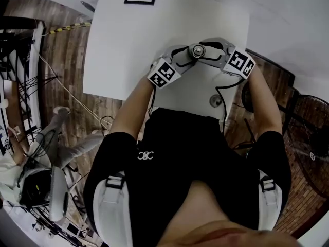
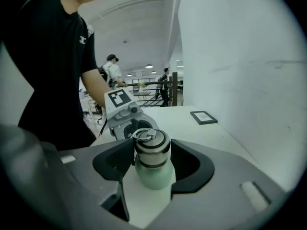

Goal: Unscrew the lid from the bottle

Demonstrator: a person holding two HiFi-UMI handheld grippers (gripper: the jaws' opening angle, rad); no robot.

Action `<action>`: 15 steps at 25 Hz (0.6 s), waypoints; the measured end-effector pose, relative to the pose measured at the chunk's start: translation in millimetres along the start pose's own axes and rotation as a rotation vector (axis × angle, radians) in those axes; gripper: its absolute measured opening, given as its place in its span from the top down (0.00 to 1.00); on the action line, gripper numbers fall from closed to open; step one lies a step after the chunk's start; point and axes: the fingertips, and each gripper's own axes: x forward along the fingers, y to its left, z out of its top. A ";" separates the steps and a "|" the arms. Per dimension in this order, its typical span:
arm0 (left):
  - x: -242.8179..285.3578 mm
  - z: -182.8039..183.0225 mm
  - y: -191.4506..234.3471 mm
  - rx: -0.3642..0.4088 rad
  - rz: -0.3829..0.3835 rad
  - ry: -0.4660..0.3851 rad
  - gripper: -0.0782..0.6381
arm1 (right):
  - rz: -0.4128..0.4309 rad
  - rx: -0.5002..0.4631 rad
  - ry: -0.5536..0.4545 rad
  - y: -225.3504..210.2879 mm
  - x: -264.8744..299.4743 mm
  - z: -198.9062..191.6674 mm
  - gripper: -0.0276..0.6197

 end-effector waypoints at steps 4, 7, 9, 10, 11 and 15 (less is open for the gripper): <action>0.5 -0.5 0.5 -0.001 0.003 0.002 0.44 | -0.141 0.096 -0.129 6.5 -17.8 24.6 0.59; 2.0 0.4 3.0 0.003 0.005 -0.001 0.44 | -0.386 0.134 -0.197 0.3 -34.1 24.7 0.57; 1.7 -0.2 2.8 0.002 0.007 0.000 0.44 | -0.530 0.185 -0.256 0.9 -38.7 24.0 0.56; 1.2 -1.0 2.1 0.000 0.010 0.001 0.44 | -0.580 0.213 -0.280 4.2 -37.5 22.8 0.56; 0.9 -1.9 1.5 -0.003 0.013 0.003 0.44 | -0.620 0.245 -0.300 8.2 -34.2 20.7 0.56; 1.3 -2.6 2.0 -0.003 0.022 0.011 0.44 | -0.774 0.353 -0.334 15.6 -19.3 7.2 0.56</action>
